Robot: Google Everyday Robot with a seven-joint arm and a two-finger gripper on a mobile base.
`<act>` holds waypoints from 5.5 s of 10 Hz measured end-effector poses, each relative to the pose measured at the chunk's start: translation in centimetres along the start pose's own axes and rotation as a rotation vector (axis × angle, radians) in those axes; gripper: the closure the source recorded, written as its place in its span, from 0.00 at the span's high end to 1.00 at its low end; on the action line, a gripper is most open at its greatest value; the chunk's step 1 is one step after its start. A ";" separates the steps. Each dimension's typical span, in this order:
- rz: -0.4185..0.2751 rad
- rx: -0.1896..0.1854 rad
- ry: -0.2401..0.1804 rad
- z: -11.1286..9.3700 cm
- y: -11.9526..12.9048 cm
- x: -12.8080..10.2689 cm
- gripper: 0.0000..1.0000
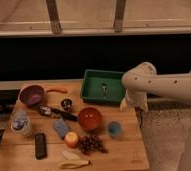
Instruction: Wipe tray with eraser
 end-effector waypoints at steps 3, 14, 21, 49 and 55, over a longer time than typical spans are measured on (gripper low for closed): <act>0.000 0.000 0.000 0.0 0.0 0.0 0.70; 0.000 0.000 0.000 0.0 0.0 0.0 0.70; -0.030 -0.007 -0.014 -0.6 1.0 -0.1 0.70; -1.010 -0.256 -0.183 -7.4 44.4 8.4 0.70; -1.040 -0.283 -0.132 -5.7 46.4 9.9 0.70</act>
